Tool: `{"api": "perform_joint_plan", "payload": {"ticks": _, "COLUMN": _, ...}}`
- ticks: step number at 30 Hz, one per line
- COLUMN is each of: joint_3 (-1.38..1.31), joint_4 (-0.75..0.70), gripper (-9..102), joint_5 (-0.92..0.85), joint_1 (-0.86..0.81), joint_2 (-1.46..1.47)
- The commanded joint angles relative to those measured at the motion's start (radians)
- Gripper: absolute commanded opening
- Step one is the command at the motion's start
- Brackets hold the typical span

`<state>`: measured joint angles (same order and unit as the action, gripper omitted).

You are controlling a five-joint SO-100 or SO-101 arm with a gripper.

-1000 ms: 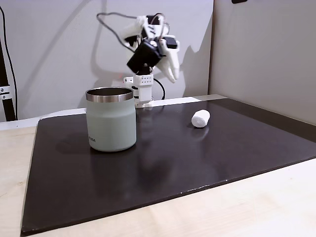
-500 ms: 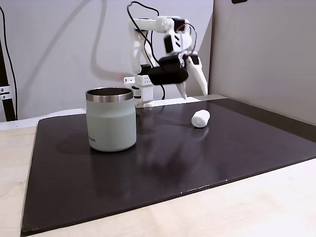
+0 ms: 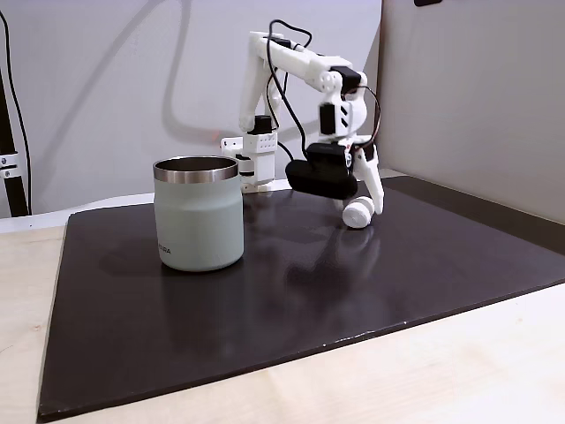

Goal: Grasp a gauze and put it in the cup.

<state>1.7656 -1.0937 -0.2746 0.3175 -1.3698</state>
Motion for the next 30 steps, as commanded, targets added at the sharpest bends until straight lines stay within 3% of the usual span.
{"api": "perform_joint_plan", "payload": {"ticks": 1, "joint_3": -0.069, "joint_4": 0.014, "gripper": 21, "joint_5": 0.011, "joint_1": 0.006, "joint_2": 0.015}}
{"api": "perform_joint_plan", "payload": {"ticks": 8, "joint_3": -0.078, "joint_4": 0.012, "gripper": 0, "joint_5": 0.020, "joint_1": 0.009, "joint_2": 0.057}}
{"api": "perform_joint_plan", "payload": {"ticks": 15, "joint_3": -0.084, "joint_4": -0.044, "gripper": 0, "joint_5": 0.046, "joint_1": 0.000, "joint_2": -0.064}}
{"api": "perform_joint_plan", "payload": {"ticks": 19, "joint_3": -0.166, "joint_4": -0.175, "gripper": 0, "joint_5": 0.087, "joint_1": -0.031, "joint_2": -0.201}}
{"api": "perform_joint_plan", "payload": {"ticks": 26, "joint_3": -0.426, "joint_4": -0.419, "gripper": 0, "joint_5": 0.094, "joint_1": -0.193, "joint_2": -0.408}}
{"api": "perform_joint_plan", "payload": {"ticks": 30, "joint_3": -0.575, "joint_4": -0.482, "gripper": 0, "joint_5": 0.038, "joint_1": -0.360, "joint_2": -0.437}}
